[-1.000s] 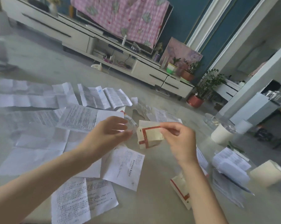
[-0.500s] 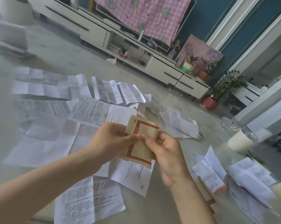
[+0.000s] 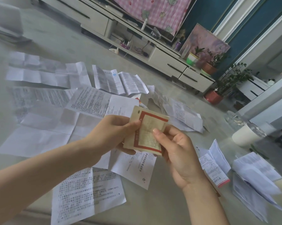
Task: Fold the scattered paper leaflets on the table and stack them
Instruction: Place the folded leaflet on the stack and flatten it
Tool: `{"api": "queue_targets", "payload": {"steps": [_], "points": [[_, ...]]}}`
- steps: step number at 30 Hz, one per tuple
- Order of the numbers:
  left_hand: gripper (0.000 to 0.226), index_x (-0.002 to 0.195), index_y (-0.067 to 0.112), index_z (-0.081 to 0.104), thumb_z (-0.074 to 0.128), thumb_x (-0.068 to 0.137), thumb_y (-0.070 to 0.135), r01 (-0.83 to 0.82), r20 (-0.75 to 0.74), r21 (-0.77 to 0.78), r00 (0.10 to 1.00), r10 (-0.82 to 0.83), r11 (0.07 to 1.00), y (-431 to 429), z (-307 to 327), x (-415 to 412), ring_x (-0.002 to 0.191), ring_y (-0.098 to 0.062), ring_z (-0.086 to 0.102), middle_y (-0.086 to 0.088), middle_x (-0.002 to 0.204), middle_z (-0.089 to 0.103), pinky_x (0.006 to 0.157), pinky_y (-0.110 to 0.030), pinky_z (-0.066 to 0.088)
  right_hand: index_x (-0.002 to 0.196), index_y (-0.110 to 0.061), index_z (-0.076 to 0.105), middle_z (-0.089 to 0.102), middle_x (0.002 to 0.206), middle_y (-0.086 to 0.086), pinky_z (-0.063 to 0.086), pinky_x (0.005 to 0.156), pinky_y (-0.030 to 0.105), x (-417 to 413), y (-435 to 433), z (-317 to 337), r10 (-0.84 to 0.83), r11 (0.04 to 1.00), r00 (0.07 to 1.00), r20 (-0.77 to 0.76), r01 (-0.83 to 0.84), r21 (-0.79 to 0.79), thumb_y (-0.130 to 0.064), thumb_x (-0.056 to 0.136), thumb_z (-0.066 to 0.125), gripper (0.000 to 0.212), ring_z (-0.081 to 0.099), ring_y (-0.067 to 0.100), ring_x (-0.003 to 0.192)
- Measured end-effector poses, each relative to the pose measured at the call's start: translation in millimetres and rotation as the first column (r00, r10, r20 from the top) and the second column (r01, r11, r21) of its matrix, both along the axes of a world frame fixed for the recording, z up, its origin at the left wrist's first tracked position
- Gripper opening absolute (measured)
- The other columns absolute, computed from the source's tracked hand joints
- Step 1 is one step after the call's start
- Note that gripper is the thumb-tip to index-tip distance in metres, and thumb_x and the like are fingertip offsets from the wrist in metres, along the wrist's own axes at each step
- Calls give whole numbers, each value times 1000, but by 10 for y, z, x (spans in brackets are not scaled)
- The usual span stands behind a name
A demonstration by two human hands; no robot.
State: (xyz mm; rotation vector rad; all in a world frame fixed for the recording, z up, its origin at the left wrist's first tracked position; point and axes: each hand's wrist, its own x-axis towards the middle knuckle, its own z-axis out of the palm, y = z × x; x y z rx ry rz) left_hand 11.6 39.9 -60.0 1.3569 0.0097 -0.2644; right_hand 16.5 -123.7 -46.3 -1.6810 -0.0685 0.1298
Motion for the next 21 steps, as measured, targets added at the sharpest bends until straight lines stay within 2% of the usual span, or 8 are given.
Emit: {"api": "queue_targets", "payload": {"steps": [4,6,9,11,14,16,19,21], "points": [[15,90,8,67,52,93,12,15,17,20,1000,-15,1000,38,15,10,71,-24,72,-13,79,74,55,-26,58,102,-7,65,72,95,10,54,66,21,9,-35,24,5,998,1000,-25,-4,57,-6,90,54,17,68,18,84],[22,86,9,66,46,94,3,-2,30,12,1000,1,1000,45,14,8,68,-25,71,-13,75,73,53,-27,57,98,-6,66,71,88,9,52,62,20,-10,-29,50,52,994,997,-63,-46,99,-1,90,50,19,65,16,75],[32,82,7,64,34,93,0,-8,-19,-83,1000,6,997,40,15,11,63,-26,70,-13,70,70,50,-27,55,67,-13,67,66,70,4,49,57,18,-21,-20,30,30,994,998,-57,-24,103,10,87,46,37,58,13,62],[29,85,5,60,34,95,12,3,-88,-224,996,-23,975,31,26,19,59,-27,68,-15,71,68,49,-28,55,56,-15,64,67,71,1,50,60,19,-21,-11,5,3,1000,1000,18,-3,26,17,86,41,49,60,13,66],[28,93,4,59,44,94,28,28,-137,-304,988,-72,952,18,7,23,61,-26,68,-18,80,65,52,-31,57,61,-8,62,69,73,-2,49,59,17,-27,16,-14,-4,996,991,134,16,-88,19,85,39,43,62,8,65],[18,95,2,62,53,91,16,32,-101,-202,993,-53,979,-3,-36,27,68,-26,69,-22,89,67,57,-30,58,70,-8,65,69,77,0,49,61,20,-31,26,-18,-14,995,988,152,29,-97,13,88,41,37,61,9,67],[7,90,3,66,59,87,3,-64,-38,-124,997,60,990,-26,-83,22,69,-24,69,-20,88,67,59,-29,59,99,-17,62,68,85,5,50,61,27,-38,30,-3,-25,1000,999,35,24,16,-16,97,42,19,62,13,69],[5,84,5,66,61,85,2,-121,-30,-139,993,118,983,-36,-89,18,63,-22,69,-15,78,67,58,-29,59,108,-17,57,68,88,5,51,58,27,-52,23,8,8,1000,1000,-24,-8,-9,-38,88,51,30,64,14,68]]}}
